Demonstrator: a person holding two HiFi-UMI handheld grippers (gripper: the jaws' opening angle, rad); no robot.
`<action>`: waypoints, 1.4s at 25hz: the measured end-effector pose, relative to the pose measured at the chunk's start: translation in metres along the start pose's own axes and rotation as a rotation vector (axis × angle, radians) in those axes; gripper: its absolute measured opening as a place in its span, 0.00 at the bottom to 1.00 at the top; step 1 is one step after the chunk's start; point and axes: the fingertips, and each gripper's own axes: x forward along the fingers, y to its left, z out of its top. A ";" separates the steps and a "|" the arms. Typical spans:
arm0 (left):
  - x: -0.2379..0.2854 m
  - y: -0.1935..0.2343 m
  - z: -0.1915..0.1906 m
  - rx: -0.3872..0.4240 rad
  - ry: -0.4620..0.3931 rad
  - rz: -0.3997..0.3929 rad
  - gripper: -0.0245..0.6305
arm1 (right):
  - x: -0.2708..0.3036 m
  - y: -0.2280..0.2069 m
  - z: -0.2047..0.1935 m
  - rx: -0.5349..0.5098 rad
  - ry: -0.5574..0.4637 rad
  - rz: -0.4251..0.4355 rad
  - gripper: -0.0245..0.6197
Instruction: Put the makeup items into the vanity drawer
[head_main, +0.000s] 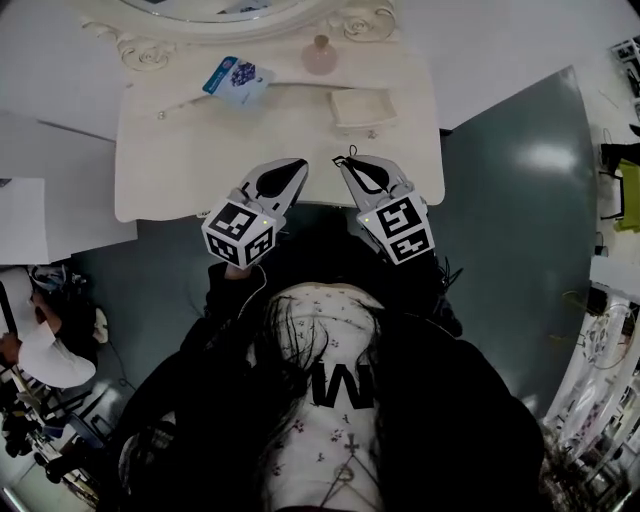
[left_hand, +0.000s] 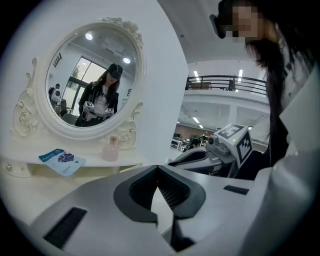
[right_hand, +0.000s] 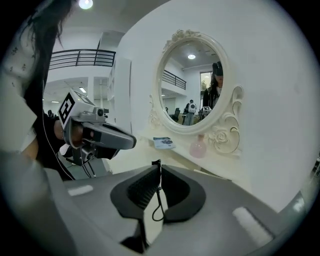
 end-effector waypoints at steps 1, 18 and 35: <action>0.002 -0.001 -0.001 -0.003 0.005 0.013 0.04 | 0.000 -0.005 -0.003 -0.001 0.000 0.010 0.08; 0.031 -0.012 0.003 0.010 0.033 0.079 0.04 | 0.001 -0.102 -0.018 0.022 -0.014 -0.038 0.08; 0.065 0.024 0.017 0.010 0.083 -0.001 0.04 | 0.045 -0.161 -0.012 -0.027 0.067 -0.082 0.08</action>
